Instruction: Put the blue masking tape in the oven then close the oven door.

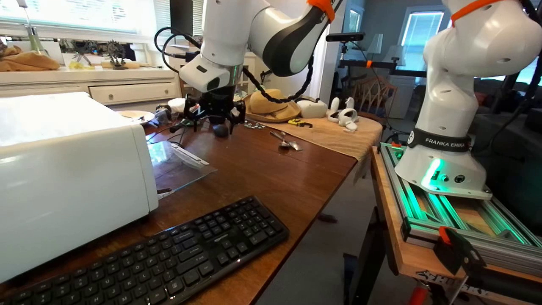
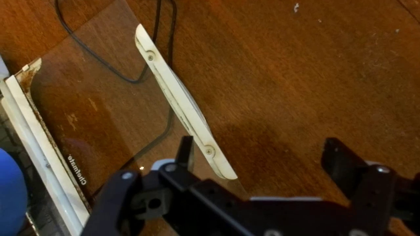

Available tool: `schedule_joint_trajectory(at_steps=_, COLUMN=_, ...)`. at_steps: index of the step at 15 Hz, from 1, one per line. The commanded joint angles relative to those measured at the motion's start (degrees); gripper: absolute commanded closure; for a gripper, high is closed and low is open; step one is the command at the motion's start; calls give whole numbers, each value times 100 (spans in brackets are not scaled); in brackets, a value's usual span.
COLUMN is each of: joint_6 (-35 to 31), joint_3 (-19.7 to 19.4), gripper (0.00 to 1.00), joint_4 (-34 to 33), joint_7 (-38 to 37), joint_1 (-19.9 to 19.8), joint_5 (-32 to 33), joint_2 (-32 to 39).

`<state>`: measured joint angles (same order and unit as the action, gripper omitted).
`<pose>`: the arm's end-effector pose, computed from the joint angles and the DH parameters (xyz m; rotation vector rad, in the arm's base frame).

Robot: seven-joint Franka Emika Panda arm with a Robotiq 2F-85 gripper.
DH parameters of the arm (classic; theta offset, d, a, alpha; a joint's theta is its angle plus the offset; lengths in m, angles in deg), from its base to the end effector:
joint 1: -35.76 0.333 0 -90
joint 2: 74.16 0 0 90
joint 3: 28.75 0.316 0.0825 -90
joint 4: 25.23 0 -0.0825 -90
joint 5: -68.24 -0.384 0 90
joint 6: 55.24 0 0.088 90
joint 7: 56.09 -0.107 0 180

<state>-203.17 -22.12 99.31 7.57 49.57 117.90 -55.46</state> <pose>0.5267 0.2105 0.2461 1.2373 2.3912 -0.1124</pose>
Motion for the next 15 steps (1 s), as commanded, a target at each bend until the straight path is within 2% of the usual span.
schedule_joint_trajectory(at_steps=1, joint_6=-844, joint_3=97, gripper=0, joint_4=325, joint_7=661, joint_1=-429, joint_5=501, joint_2=-157)
schedule_joint_trajectory(at_steps=4, joint_6=-1768, joint_3=-18, gripper=0, joint_4=644, joint_7=1110, joint_1=-754, joint_5=1006, joint_2=-265)
schedule_joint_trajectory(at_steps=9, joint_6=-3646, joint_3=-656, gripper=0, joint_4=1080, joint_7=731, joint_1=-1064, joint_5=1874, joint_2=-276)
schedule_joint_trajectory(at_steps=13, joint_6=-5257, joint_3=-981, gripper=0, joint_4=1019, joint_7=906, joint_1=-1391, joint_5=1768, joint_2=221)
schedule_joint_trajectory(at_steps=15, joint_6=-5702, joint_3=-818, gripper=0, joint_4=1005, joint_7=681, joint_1=-1699, joint_5=1857, joint_2=490)
